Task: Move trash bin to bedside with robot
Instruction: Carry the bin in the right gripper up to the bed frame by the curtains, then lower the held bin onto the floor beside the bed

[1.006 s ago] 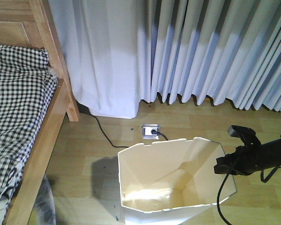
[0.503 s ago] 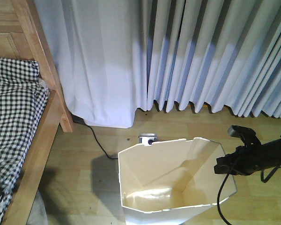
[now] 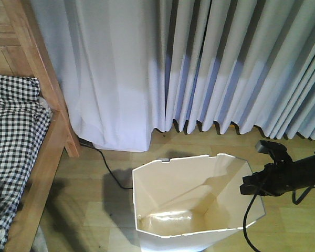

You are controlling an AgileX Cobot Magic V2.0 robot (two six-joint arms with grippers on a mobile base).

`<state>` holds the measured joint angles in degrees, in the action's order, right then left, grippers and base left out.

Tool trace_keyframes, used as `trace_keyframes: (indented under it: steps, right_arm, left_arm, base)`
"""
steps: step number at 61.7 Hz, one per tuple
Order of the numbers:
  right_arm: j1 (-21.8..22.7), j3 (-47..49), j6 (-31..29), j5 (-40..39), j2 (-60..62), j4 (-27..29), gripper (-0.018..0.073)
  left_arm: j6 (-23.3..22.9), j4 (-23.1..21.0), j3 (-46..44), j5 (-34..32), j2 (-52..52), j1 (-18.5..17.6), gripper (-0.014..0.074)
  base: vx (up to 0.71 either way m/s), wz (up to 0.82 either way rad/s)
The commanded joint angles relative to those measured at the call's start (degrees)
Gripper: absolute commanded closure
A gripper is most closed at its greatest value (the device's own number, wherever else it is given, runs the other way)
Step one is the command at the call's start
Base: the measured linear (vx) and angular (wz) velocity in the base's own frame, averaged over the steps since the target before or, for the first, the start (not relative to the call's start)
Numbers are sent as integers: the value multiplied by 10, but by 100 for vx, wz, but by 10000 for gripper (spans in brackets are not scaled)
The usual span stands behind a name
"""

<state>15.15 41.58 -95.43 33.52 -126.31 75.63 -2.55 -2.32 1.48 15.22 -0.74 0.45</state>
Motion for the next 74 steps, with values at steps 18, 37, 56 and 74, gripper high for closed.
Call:
trace_keyframes:
  steps: [18, 37, 56, 74]
  right_arm:
    - [1, 4, 2, 127, 37, 22, 563]
    - [1, 4, 2, 127, 37, 22, 563]
    - [1, 16, 27, 101, 31, 60, 563]
    - [1, 84, 72, 43, -12, 36, 563]
  left_arm:
    - [-3, -2, 7, -40, -8, 0, 602]
    - [-3, -2, 7, -40, -8, 0, 602]
    - [-3, -2, 7, -40, -8, 0, 602]
    - [-3, -2, 7, -40, -8, 0, 602]
  base:
    - [3, 0]
    - [0, 0]
    - [0, 0]
    - [0, 0]
